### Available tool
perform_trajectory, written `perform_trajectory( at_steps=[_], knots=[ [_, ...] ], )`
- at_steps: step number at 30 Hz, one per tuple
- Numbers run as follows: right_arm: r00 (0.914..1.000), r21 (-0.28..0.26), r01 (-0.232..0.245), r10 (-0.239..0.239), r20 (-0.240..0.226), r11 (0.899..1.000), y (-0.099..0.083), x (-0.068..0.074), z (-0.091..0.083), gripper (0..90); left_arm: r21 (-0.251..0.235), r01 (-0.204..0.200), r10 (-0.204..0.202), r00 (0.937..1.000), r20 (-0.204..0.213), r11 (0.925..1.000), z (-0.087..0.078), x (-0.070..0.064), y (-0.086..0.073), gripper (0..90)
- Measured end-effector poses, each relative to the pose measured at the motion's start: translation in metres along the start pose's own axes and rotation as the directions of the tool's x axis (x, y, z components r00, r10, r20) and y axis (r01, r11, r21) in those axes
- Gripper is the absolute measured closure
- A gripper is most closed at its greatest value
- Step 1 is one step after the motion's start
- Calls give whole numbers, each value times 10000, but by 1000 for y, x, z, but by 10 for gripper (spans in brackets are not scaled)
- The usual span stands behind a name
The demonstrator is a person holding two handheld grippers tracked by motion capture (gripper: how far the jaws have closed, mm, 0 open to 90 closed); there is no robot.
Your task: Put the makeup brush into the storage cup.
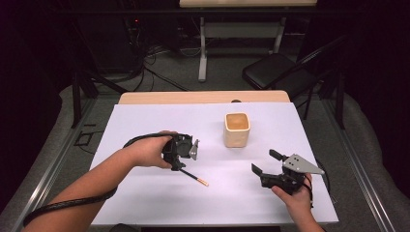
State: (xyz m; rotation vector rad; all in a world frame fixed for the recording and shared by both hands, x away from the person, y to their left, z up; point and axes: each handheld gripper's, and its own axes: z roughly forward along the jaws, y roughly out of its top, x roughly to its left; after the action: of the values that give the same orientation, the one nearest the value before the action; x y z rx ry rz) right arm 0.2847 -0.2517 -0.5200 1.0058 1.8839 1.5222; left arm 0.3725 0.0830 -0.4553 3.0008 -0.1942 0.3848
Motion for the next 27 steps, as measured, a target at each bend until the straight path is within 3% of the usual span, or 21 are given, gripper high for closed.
perform_trajectory(
  at_steps=[12, 27],
  knots=[
    [10000, 4, -26, 26, -5, 10000, 0, 0, 0, 142, 58, -454, 452, 9985, 320, 9990, 15, -4, 2, 573],
    [10000, 11, -8, 8, -37, 10000, 0, 0, 0, 142, 53, -851, 848, 9953, 468, 9964, 34, -14, 9, 634]
  ],
)
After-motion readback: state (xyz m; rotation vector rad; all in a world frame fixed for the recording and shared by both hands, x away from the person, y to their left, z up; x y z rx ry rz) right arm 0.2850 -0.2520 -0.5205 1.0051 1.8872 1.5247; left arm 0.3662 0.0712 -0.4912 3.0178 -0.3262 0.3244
